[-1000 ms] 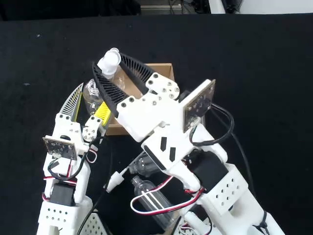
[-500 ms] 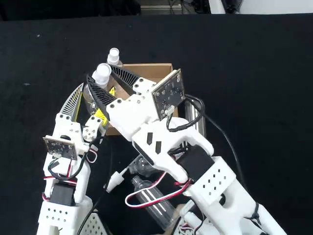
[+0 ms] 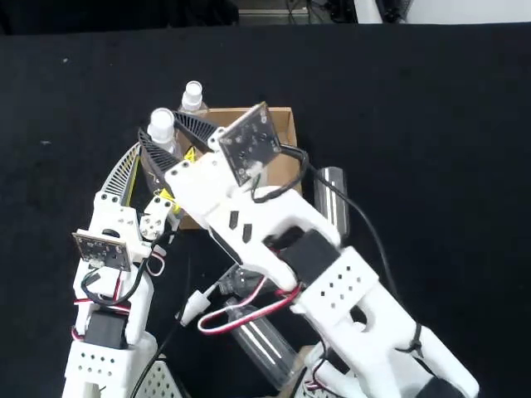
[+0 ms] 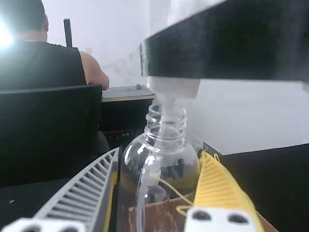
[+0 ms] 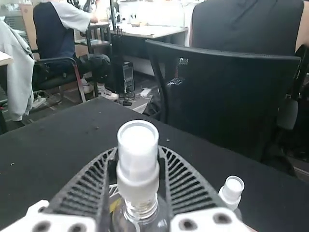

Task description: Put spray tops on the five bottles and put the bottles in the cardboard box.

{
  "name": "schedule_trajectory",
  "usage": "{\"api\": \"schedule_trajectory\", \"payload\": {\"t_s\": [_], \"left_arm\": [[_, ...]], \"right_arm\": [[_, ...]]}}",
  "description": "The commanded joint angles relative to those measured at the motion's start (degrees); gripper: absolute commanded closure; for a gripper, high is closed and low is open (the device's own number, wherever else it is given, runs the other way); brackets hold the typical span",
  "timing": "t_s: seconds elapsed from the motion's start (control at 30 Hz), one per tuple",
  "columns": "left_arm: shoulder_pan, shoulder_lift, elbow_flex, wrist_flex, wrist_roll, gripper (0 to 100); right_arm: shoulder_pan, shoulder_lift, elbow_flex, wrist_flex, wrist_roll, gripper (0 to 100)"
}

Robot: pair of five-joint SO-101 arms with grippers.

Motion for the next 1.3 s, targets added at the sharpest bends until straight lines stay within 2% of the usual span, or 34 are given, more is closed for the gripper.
{"api": "schedule_trajectory", "payload": {"t_s": [0.0,0.1,0.3,0.53,0.7,0.83,1.1,1.27], "left_arm": [[0.13,-0.44,1.36,-1.14,0.0,97],[0.13,-0.44,1.36,-1.14,0.0,97],[0.13,-0.44,1.36,-1.14,0.0,97],[0.13,-0.44,1.36,-1.14,-0.09,97],[0.13,-0.44,1.36,-1.14,-0.09,97],[0.13,-0.44,1.36,-1.14,-0.09,97],[0.13,-0.44,1.36,-1.14,-0.09,97],[0.13,-0.44,1.36,-1.14,-0.09,97]], "right_arm": [[0.26,-0.04,-4.18,-0.97,0.79,98.6],[0.18,-0.04,-4.62,1.67,0.88,96.9],[-0.09,-0.84,-4.97,4.4,0.7,84.2],[-1.76,-4.53,-8.04,10.99,0.53,83.3],[-1.32,-8.75,-8.04,11.25,0.53,84.1],[1.05,-12.53,-8.13,10.9,0.53,98.8],[7.74,-12.62,-6.81,5.1,0.53,98.8],[7.91,-6.9,-4.79,0.35,0.44,98.8]]}}
